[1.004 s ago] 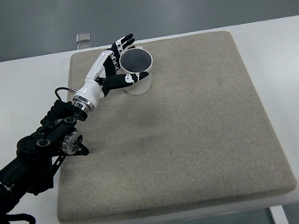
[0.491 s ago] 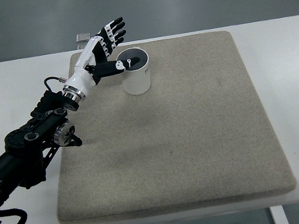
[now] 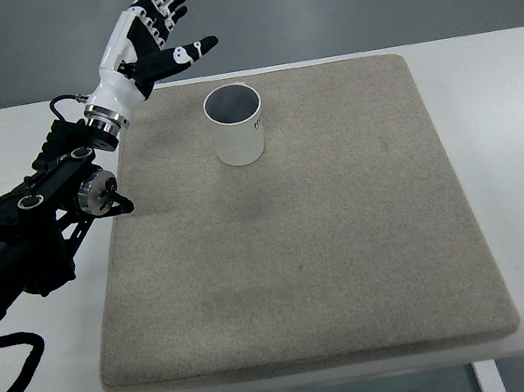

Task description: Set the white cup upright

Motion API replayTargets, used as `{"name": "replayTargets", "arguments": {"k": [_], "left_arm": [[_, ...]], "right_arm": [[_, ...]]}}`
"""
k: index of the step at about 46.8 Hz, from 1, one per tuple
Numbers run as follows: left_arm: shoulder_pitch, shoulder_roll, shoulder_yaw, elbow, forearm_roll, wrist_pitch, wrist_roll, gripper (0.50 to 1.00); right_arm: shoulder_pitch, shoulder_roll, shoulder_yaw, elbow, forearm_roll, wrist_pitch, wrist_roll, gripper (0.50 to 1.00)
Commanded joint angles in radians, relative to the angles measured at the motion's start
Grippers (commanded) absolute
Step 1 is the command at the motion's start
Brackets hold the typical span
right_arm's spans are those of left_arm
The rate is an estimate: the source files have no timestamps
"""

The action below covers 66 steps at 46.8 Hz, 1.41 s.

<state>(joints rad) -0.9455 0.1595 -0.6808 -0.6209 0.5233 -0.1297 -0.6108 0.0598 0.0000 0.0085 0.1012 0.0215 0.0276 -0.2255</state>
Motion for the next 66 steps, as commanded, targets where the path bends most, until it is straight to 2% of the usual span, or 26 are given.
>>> {"name": "replayTargets", "arguments": {"k": [1, 4, 11, 19, 22, 30, 39, 46, 54, 66], "left_arm": [[-0.029, 0.014, 0.001, 0.007, -0.054, 0.001, 0.022, 0.994], [-0.039, 0.017, 0.000, 0.004, -0.094, -0.001, 0.064, 0.994], [-0.079, 0.086, -0.002, 0.007, -0.198, -0.001, 0.238, 0.994], [-0.105, 0.092, -0.002, 0.069, -0.367, -0.001, 0.376, 0.994], [-0.119, 0.091, -0.002, 0.110, -0.419, -0.001, 0.411, 0.994], [-0.121, 0.075, -0.002, 0.208, -0.512, -0.014, 0.431, 0.994], [-0.118, 0.020, -0.002, 0.279, -0.647, -0.027, 0.454, 0.994], [-0.108, -0.001, 0.000, 0.308, -0.752, -0.117, 0.451, 0.994], [-0.108, -0.061, -0.003, 0.395, -0.761, -0.162, 0.447, 0.994], [-0.105, -0.086, -0.003, 0.400, -0.790, -0.180, 0.434, 0.994]], "right_arm": [[0.000, 0.000, -0.001, 0.000, 0.000, 0.000, 0.000, 0.930], [0.000, 0.000, 0.001, 0.000, 0.000, 0.000, 0.000, 0.928], [0.000, 0.000, 0.001, 0.000, 0.000, 0.000, 0.000, 0.930], [0.000, 0.000, 0.001, 0.000, 0.000, 0.000, 0.000, 0.930], [0.000, 0.000, 0.002, 0.000, 0.000, 0.000, 0.000, 0.928], [0.000, 0.000, 0.005, 0.000, 0.006, 0.005, 0.000, 0.930], [-0.002, 0.000, 0.004, 0.002, 0.005, 0.008, 0.000, 0.930], [-0.003, 0.000, 0.004, 0.002, 0.005, 0.009, 0.000, 0.928], [-0.003, 0.000, 0.002, 0.002, 0.005, 0.008, 0.000, 0.930], [-0.003, 0.000, 0.005, 0.002, 0.008, 0.008, 0.000, 0.930]]}}
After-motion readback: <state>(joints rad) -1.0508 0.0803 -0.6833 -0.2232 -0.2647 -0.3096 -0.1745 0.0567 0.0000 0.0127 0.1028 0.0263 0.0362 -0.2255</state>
